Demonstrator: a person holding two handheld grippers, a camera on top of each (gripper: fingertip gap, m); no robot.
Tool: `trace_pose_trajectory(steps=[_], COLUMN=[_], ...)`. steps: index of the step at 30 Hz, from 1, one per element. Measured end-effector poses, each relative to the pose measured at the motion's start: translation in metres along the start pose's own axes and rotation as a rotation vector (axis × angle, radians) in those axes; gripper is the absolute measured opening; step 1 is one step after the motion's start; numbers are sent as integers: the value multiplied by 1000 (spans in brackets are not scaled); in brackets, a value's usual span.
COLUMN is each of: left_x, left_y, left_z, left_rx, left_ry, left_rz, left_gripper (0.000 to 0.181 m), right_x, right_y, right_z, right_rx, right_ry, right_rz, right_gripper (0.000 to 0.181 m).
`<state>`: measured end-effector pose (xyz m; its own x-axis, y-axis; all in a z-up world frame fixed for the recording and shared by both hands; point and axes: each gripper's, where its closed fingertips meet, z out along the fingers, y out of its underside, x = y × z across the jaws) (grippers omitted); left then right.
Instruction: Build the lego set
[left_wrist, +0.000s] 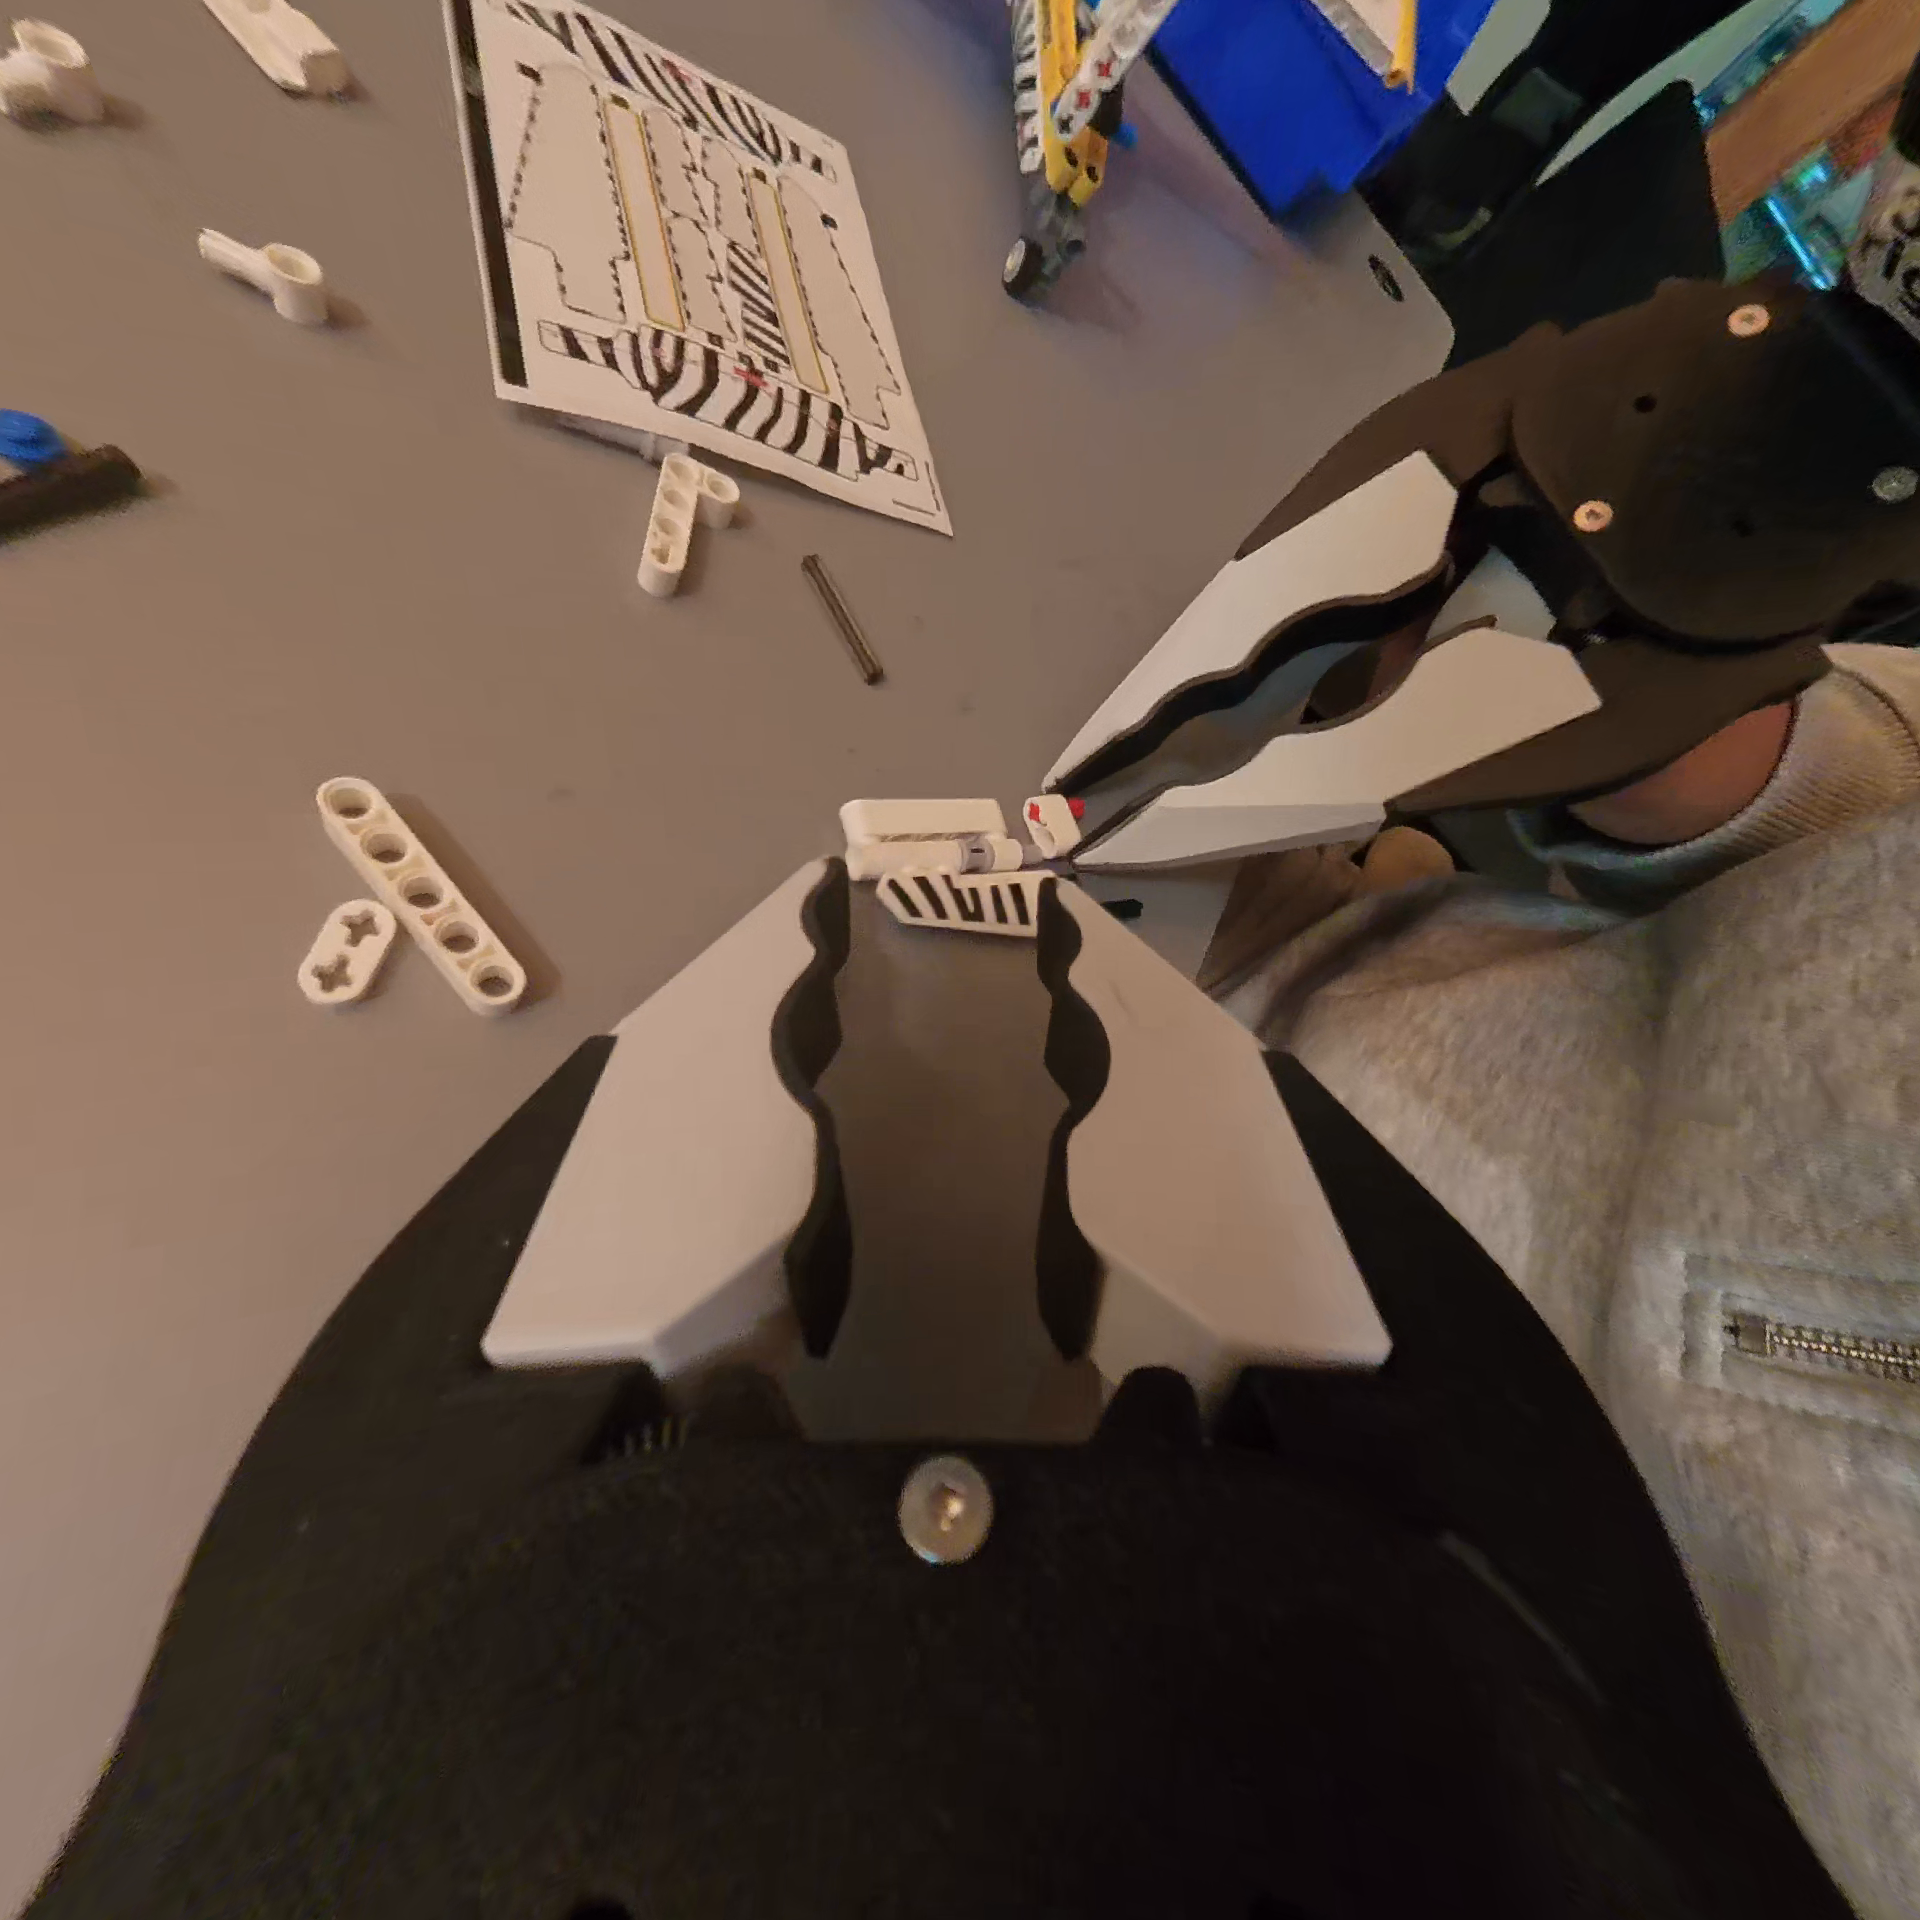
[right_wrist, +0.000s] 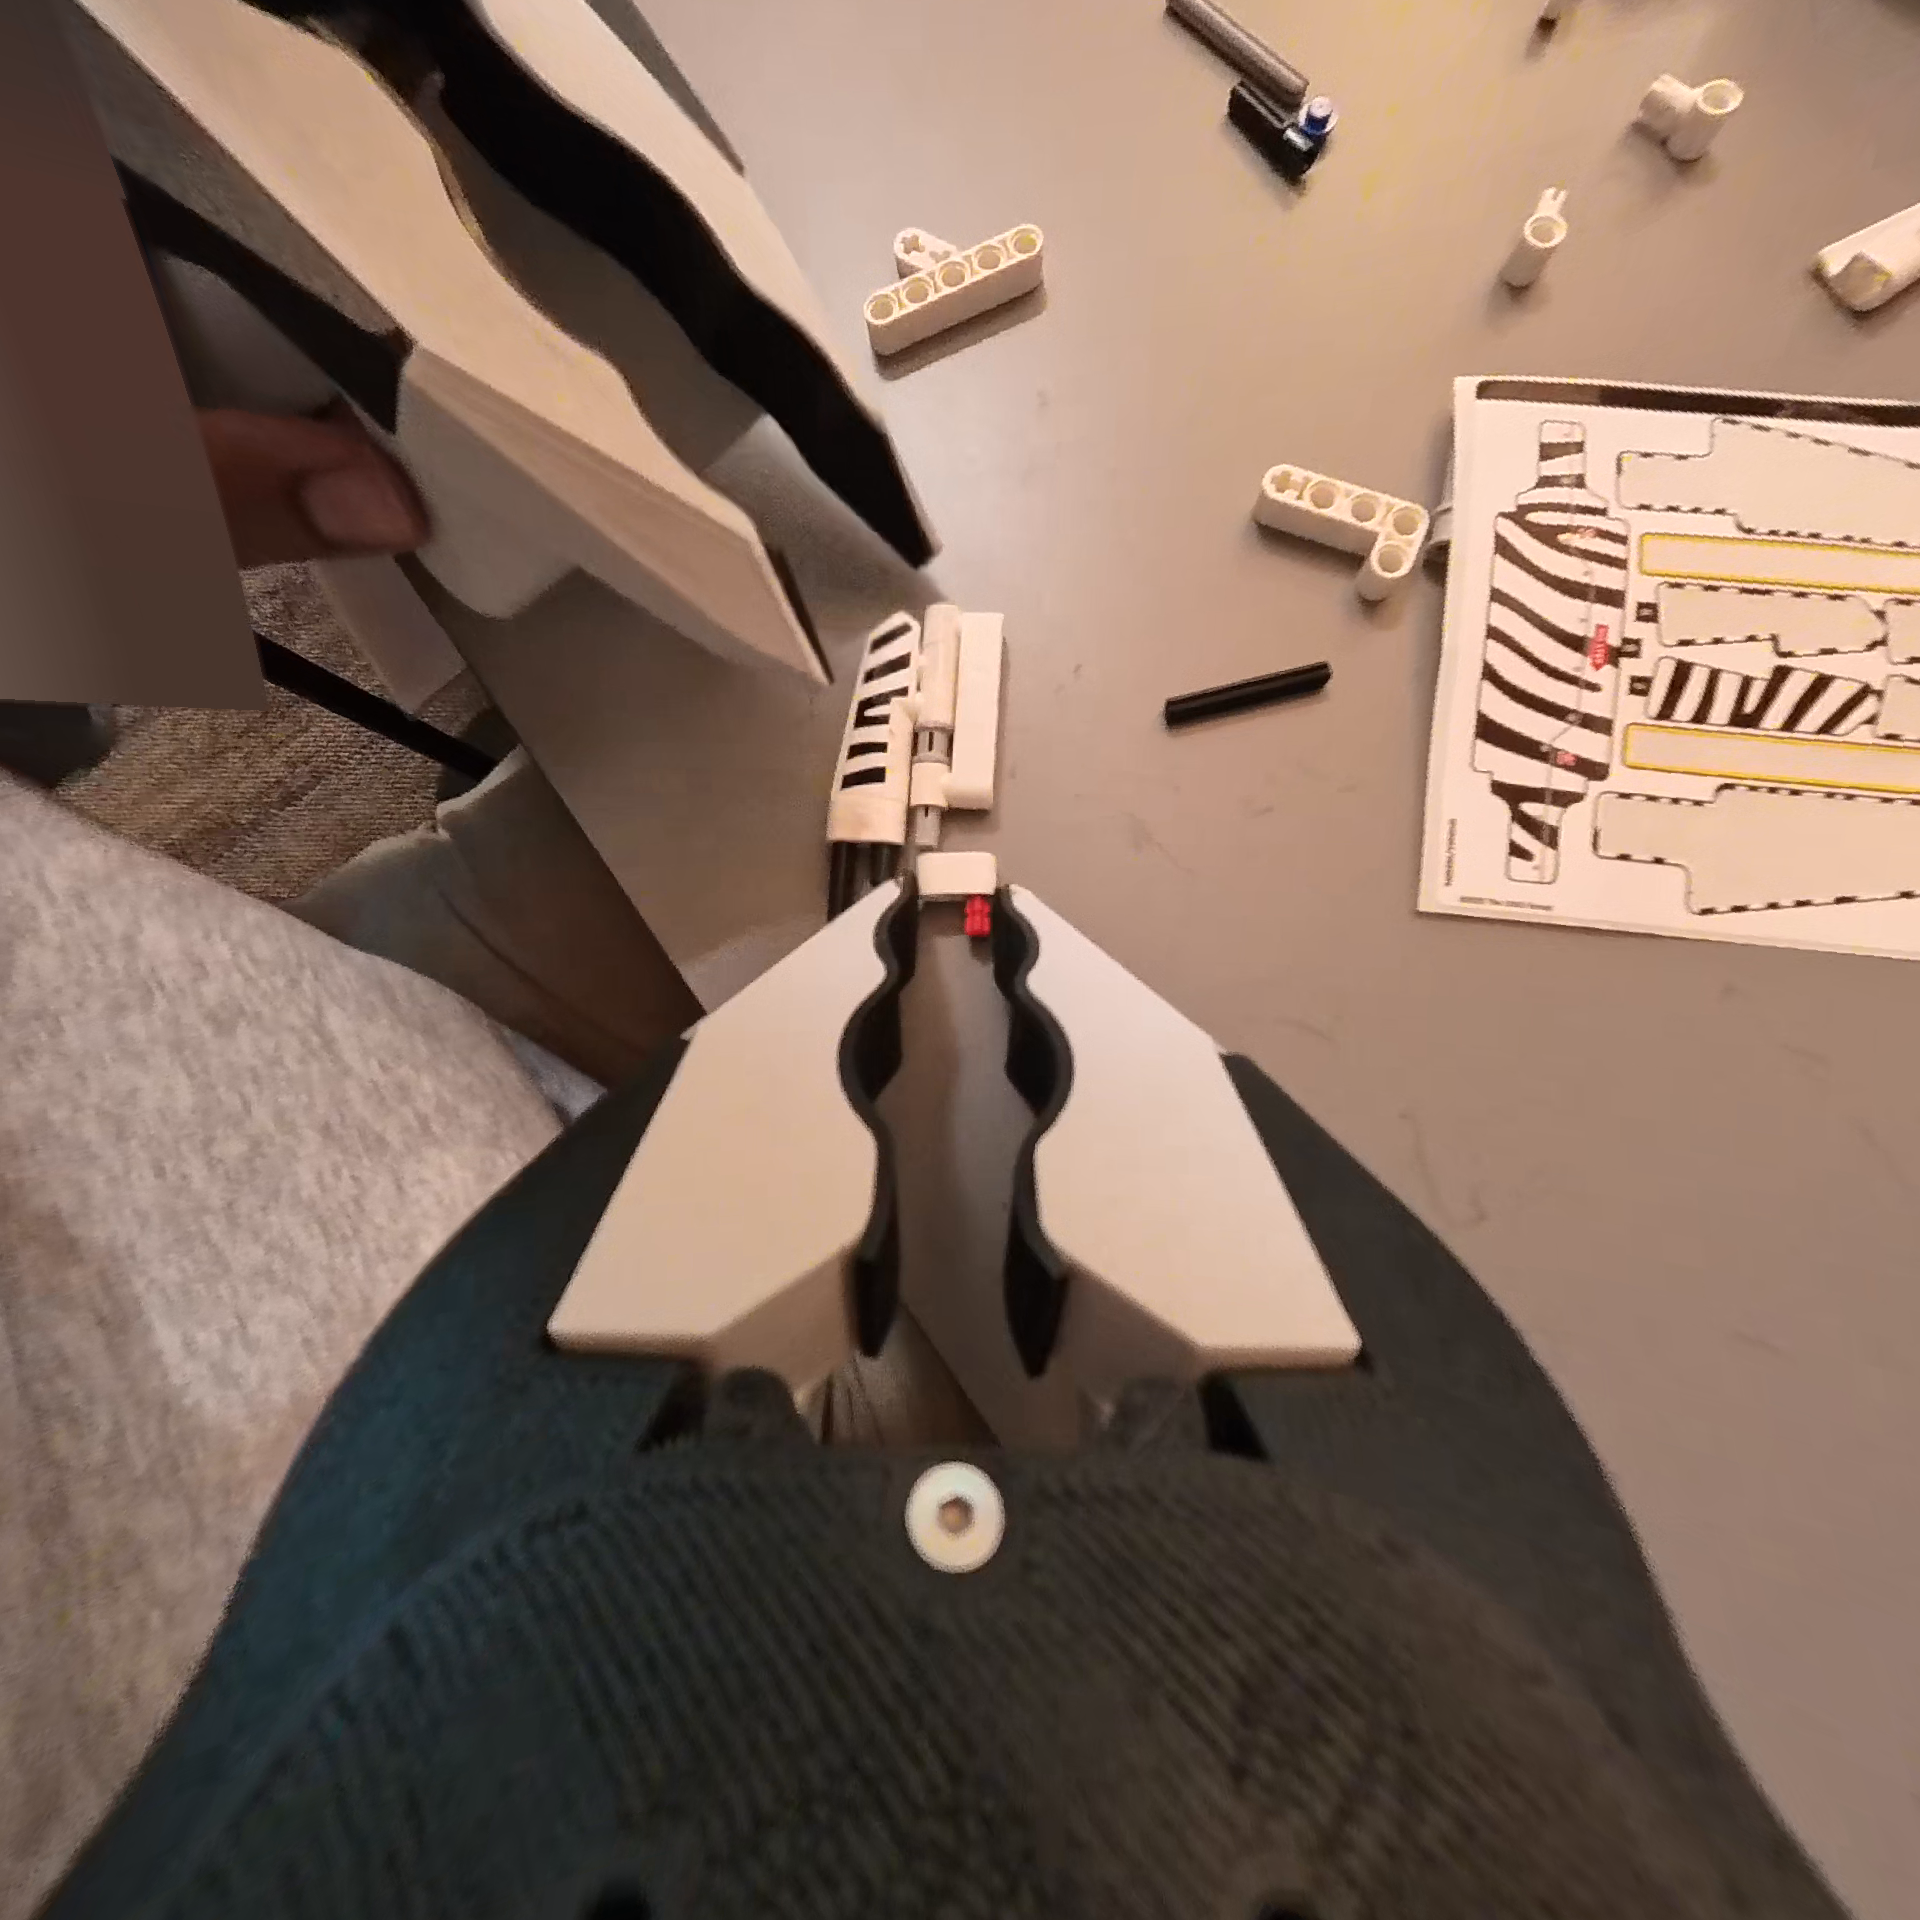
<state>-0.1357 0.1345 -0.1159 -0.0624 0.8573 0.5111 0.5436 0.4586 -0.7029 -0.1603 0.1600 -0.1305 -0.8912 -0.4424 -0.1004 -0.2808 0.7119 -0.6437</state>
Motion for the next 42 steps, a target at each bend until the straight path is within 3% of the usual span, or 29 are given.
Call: trace_pose_trajectory(steps=[11,21,37,42], left_x=[0,-1,-2,-3], left_y=[3,2,2,2], left_z=[4,6,8,7], left_rx=[-26,-25,-15,-7], left_ry=[-47,-81,-115,-110], left_rz=[59,92,110,84], left_gripper=[28,36,31,24], right_x=[-2,-1,-1,-2], right_y=[-1,-2,-1,0], right_z=[2,3,4,3], right_rx=[-9,-23,-167,-185], right_ry=[-27,-20,71,46], right_rz=[31,31,-80,-20], right_gripper=[13,13,13,12])
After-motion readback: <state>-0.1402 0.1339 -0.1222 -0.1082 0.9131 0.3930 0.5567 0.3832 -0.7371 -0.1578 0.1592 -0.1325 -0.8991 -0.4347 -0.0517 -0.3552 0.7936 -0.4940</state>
